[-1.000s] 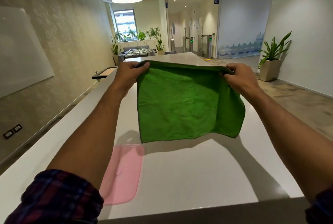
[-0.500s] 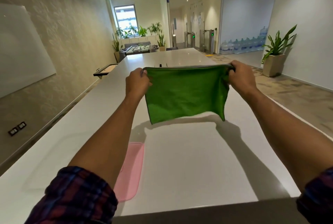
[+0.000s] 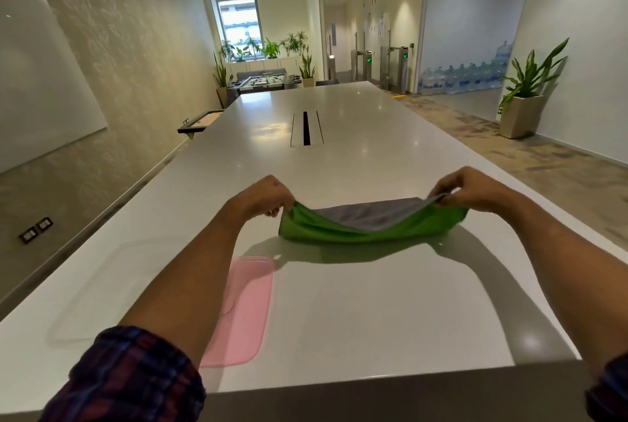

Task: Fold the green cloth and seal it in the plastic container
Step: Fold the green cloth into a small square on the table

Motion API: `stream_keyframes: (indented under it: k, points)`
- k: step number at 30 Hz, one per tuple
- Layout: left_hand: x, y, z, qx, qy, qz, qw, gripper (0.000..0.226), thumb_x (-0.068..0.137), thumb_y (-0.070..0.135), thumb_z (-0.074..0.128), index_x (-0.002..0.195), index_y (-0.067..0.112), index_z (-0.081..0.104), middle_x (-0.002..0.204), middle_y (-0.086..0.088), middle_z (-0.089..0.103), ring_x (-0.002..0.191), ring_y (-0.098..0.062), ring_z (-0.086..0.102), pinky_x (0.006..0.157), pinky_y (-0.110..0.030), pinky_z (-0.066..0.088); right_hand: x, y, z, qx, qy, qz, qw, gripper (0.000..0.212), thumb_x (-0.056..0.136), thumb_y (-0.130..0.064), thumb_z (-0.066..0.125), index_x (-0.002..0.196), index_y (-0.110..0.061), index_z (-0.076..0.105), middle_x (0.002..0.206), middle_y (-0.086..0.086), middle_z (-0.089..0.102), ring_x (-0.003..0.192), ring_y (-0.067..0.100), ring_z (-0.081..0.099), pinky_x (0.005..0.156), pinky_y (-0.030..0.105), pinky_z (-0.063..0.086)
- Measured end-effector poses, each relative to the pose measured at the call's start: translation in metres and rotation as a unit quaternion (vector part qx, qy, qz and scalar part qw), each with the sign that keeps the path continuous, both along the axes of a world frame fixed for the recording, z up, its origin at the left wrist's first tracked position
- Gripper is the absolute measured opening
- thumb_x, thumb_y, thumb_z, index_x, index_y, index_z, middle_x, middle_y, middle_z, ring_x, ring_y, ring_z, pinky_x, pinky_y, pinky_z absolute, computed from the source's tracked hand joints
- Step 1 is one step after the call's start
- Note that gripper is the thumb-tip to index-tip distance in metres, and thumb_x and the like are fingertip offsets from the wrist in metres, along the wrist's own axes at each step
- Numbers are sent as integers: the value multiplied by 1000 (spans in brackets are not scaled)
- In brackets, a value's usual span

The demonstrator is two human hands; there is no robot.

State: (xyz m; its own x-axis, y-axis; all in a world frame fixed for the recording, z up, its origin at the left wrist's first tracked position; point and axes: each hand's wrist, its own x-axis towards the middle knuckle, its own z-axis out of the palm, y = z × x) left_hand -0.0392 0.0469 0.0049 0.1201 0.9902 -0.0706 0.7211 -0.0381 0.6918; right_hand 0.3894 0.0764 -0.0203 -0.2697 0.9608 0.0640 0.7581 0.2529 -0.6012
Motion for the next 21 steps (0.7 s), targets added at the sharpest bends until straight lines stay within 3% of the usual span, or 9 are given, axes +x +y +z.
stream_keyframes:
  k: [3,7,13,16,18,21]
  points:
    - [7,-5,-15,-130,108,-43,985,9,73,4,61,69,3,68,68,-9,65,67,-23,61,68,-29,45,3,-1,-16,-95,-17,11,995,13,74,-14,89,85,-22,84,86,2,79,87,16,68,79,28,54]
    - [19,-12,-37,-243,165,-64,954,16,71,10,59,84,6,67,79,-2,71,81,-26,70,78,-31,50,6,-7,-31,-193,-46,34,979,16,69,-13,92,83,-18,85,86,5,80,79,12,70,75,24,55]
    - [34,-15,-40,-284,192,-60,938,10,78,9,54,82,7,64,88,-4,66,87,-28,63,86,-33,49,11,-19,-34,-277,-74,51,957,20,69,-6,92,87,-10,85,88,11,80,78,19,72,84,34,60]
    - [40,-16,-37,-326,217,-81,917,34,60,21,56,88,8,69,93,-2,68,86,-24,65,87,-30,45,10,-25,-32,-317,-97,46,942,23,69,-9,92,91,-11,85,93,10,80,81,16,74,92,40,60]
    - [43,-15,-37,-330,225,-84,913,28,58,27,55,74,13,74,87,1,73,83,-20,66,83,-29,45,9,-28,-31,-336,-118,38,934,26,68,-13,93,92,-13,85,100,9,80,89,18,74,96,42,59]
    - [46,-12,-36,-341,246,-83,904,31,67,40,62,72,15,80,99,2,79,104,-19,66,89,-35,47,7,-34,-28,-361,-146,38,920,37,59,-31,97,91,-17,84,107,5,79,99,20,72,87,37,58]
